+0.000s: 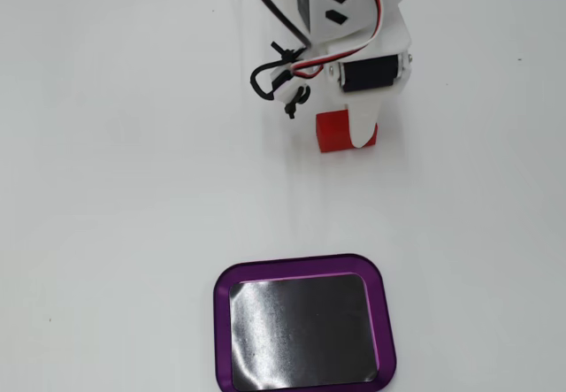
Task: Pick up the cube and place it in the box.
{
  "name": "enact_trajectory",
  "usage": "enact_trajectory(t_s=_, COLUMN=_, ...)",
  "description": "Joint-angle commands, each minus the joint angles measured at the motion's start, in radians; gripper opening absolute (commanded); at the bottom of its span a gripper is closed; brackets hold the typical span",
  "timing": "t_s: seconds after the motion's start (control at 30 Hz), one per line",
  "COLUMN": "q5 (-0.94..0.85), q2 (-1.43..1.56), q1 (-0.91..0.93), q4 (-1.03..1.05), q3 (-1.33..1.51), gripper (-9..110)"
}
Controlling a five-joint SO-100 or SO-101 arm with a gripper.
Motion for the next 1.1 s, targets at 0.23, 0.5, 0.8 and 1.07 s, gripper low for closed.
enact_trajectory(t_s=0.23, q5=-0.098, q2=0.069, q1=0.002, q4=0.083, q3=-0.025, gripper=-1)
enact_trajectory(t_s=0.5, q5=-0.213, q2=0.391, q1=0.058, q4=0.034, q3=-0.034, gripper=-1)
enact_trajectory(t_s=0.8, q5=-0.38, q2=0.537, q1=0.236, q4=-0.391, q3=0.158, gripper=-1)
enact_trajectory(t_s=1.07, q5=-0.403, q2=0.345, q1=0.244, q4=-0.709, q3=0.206, gripper=-1)
